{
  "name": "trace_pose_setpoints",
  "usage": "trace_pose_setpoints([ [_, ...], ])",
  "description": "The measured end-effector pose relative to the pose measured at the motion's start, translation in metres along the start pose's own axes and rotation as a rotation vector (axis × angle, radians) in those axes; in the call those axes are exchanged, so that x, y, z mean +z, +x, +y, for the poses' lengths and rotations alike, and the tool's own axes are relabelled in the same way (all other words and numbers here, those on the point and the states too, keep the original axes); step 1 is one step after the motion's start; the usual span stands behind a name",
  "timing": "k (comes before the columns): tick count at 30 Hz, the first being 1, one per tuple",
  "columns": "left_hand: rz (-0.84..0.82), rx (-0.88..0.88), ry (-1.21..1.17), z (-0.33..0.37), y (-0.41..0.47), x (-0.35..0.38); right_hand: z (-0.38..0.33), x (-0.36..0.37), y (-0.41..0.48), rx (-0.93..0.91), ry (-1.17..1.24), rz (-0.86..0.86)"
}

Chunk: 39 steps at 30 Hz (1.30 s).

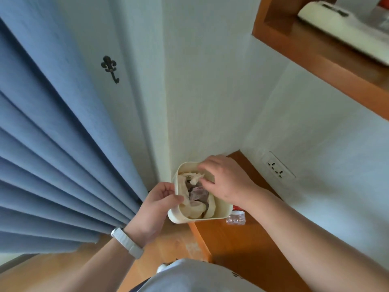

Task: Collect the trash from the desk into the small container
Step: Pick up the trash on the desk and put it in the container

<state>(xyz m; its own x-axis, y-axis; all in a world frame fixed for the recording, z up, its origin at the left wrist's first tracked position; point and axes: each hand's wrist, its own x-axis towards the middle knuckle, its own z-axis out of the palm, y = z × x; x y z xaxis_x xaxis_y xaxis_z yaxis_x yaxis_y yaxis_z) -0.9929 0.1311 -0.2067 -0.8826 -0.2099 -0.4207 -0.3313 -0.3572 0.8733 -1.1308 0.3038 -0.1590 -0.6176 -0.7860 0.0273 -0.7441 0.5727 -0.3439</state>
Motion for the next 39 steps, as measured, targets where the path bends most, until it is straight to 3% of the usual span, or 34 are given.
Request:
trace_pose_setpoints([
  [5,0.018,-0.044,-0.012,-0.009,0.002,-0.005,0.01,0.003,-0.007,0.087,0.129,0.016],
  [9,0.049,-0.07,-0.008,-0.013,0.008,-0.006,0.048,0.015,-0.018,0.298,0.199,0.052],
  [13,0.085,-0.114,0.005,-0.019,0.015,-0.011,0.085,0.034,-0.027,0.47,0.148,-0.045],
  [18,0.112,-0.156,0.046,-0.026,0.014,-0.02,0.104,0.06,-0.013,0.341,0.013,-0.206],
  [21,0.137,-0.16,0.048,-0.026,0.011,-0.021,0.105,0.08,0.01,0.223,-0.194,-0.335],
  [25,0.179,-0.149,0.028,-0.025,0.006,-0.02,0.103,0.098,0.035,0.177,-0.459,-0.458],
  [28,0.213,-0.135,0.0,-0.024,-0.001,-0.023,0.108,0.105,0.044,0.159,-0.53,-0.533],
  [32,0.266,-0.124,-0.028,-0.024,-0.011,-0.03,0.11,0.106,0.042,0.204,-0.496,-0.538],
  [39,0.299,-0.097,-0.048,-0.02,-0.023,-0.038,0.114,0.111,0.041,0.077,-0.528,-0.458],
])
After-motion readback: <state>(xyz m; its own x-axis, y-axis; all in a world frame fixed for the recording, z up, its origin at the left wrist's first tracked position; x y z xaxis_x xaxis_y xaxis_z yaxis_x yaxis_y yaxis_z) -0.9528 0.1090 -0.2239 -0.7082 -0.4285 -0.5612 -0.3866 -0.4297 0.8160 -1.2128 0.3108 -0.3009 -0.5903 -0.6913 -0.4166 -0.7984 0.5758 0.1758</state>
